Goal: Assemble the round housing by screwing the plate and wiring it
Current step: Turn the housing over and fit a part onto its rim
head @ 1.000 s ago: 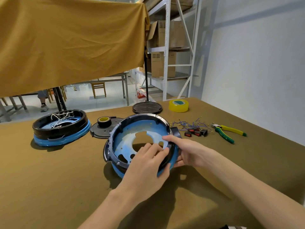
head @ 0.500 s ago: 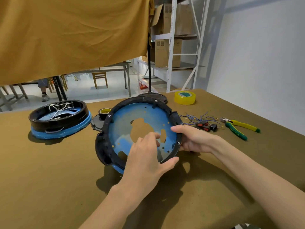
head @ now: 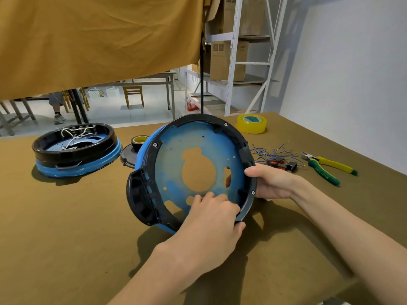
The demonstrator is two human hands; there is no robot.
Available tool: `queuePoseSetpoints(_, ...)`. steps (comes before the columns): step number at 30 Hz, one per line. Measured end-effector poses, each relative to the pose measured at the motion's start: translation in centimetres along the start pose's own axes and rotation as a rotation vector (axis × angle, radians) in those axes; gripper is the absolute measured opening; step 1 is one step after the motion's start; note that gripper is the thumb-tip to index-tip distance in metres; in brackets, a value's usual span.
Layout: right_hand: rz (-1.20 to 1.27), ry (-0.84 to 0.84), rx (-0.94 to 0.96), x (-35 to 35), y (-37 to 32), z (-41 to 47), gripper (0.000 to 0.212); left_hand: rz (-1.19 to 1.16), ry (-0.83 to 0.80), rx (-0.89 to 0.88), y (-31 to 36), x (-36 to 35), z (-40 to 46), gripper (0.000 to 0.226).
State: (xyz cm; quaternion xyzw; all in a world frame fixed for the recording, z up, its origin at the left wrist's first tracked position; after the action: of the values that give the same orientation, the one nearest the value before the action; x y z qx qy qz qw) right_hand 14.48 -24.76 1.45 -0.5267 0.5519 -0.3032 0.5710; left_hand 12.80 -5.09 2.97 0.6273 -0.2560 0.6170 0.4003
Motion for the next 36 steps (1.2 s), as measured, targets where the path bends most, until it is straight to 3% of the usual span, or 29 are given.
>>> queuePoseSetpoints(5,0.029,0.002,-0.016,0.2,0.0,0.3,0.073,-0.145,-0.035,-0.049,-0.3,0.1,0.2,0.027)
queuePoseSetpoints(8,0.011,0.005,-0.047,0.4,0.0,0.6,0.065,-0.245,-0.025,0.010,-1.5,0.5,1.4,0.015)
queuePoseSetpoints(11,0.003,0.022,-0.058,0.4,0.0,0.8,0.057,-0.127,0.067,-0.052,-2.2,1.2,3.4,0.043)
queuePoseSetpoints(14,0.020,0.032,-0.056,0.0,-0.1,1.5,0.052,0.045,0.179,-0.181,-1.9,1.7,4.8,0.023)
queuePoseSetpoints(17,0.044,0.053,-0.049,-0.4,0.0,2.3,0.048,-0.093,0.262,-0.147,-2.4,1.9,5.6,0.004)
queuePoseSetpoints(21,-0.008,0.077,-0.084,-0.8,0.2,2.7,0.036,-0.240,0.248,-0.130,-3.4,1.5,6.3,0.024)
queuePoseSetpoints(22,-0.008,0.099,-0.114,-1.0,0.3,2.8,0.038,-0.258,0.244,-0.115,-3.8,1.3,6.4,0.022)
queuePoseSetpoints(26,0.174,0.226,-0.210,-0.5,1.3,2.3,0.078,-0.438,0.180,-0.027,-5.5,0.7,6.7,0.006)
queuePoseSetpoints(30,0.289,0.315,-0.207,-0.2,1.7,1.0,0.063,-0.530,0.154,-0.024,-6.0,1.4,7.3,0.015)
queuePoseSetpoints(36,0.236,0.425,-0.244,-0.2,2.2,0.0,0.054,-0.553,0.164,-0.031,-6.0,1.3,7.3,0.016)
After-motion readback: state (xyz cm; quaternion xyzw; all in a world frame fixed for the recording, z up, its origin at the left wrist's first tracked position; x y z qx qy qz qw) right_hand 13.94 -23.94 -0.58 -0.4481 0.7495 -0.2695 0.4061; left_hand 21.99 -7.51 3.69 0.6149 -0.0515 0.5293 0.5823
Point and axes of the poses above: each hand's wrist, its own z-axis towards the middle knuckle, its own x-axis out of the back of the hand, y = z × x, the point moved 3 cm from there along z, towards the middle knuckle, and after that the axes turned 3 degrees about y, right-handed, at the moved point
